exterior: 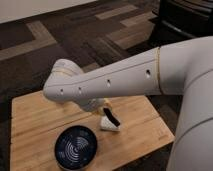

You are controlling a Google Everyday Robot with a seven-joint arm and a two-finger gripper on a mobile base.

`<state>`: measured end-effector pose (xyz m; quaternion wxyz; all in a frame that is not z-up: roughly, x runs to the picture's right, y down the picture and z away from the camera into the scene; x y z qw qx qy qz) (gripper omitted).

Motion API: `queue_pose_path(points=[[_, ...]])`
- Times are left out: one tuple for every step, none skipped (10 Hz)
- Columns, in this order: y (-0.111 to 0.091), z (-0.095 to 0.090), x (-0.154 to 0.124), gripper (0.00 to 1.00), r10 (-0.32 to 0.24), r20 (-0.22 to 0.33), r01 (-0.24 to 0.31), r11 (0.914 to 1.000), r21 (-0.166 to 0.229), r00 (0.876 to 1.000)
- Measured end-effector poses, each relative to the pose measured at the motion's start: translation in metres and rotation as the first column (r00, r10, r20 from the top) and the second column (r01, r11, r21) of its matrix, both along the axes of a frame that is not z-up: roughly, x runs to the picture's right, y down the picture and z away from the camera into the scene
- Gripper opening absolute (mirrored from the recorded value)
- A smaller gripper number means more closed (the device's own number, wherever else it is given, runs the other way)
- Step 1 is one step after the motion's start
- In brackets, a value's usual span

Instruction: Place the eraser on the white sponge

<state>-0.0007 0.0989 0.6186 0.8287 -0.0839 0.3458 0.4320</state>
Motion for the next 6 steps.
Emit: queue_pose_path(points=[[0.0, 0.005, 0.01, 0.0, 0.01, -0.032, -0.01, 0.9999, -0.001, 0.999], [0.001, 0.01, 0.019, 0.0, 0.021, -0.066, -0.022, 0.9998, -0.001, 0.998], [0.004, 0.016, 0.028, 0.0, 0.033, -0.101, -0.034, 0.9994, -0.004, 0.994], [0.007, 0.023, 0.036, 0.0, 0.047, -0.127, -0.048, 0.9988, -0.009, 0.991], [0.01, 0.032, 0.034, 0.0, 0.049, -0.128, -0.051, 0.9985, -0.018, 0.991], [0.011, 0.04, 0.027, 0.0, 0.045, -0.12, -0.048, 0.9985, -0.025, 0.992]])
